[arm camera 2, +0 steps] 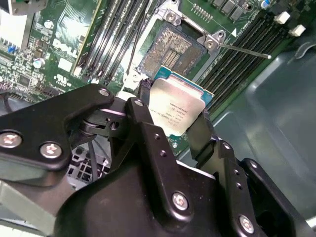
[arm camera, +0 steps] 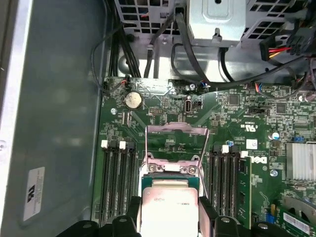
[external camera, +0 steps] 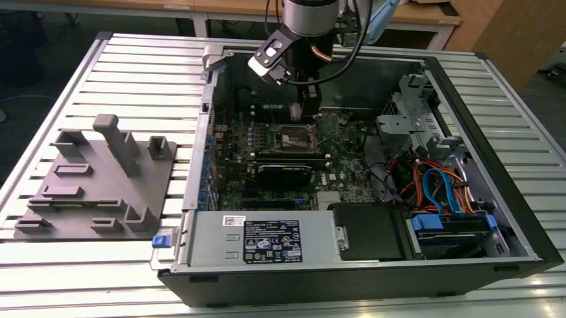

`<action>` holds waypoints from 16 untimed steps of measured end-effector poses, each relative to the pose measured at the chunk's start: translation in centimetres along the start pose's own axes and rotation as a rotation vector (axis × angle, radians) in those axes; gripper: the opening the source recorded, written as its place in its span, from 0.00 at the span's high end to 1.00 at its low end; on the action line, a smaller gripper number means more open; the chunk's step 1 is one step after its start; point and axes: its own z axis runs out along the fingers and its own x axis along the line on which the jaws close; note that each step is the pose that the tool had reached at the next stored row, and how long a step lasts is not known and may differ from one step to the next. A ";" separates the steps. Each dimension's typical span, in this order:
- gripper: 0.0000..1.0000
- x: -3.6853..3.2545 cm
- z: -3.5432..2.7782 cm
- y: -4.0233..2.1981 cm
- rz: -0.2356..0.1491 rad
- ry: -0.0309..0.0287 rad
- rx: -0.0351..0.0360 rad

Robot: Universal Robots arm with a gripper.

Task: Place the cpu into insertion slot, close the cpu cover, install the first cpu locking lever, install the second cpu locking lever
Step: 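Place the cpu into insertion slot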

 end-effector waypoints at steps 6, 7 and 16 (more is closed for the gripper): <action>0.46 0.00 0.98 -0.55 0.000 -0.0001 0.0000; 0.46 0.00 1.10 -0.65 0.000 -0.0003 0.0001; 0.46 -0.01 2.27 -0.96 -0.001 -0.0055 0.0002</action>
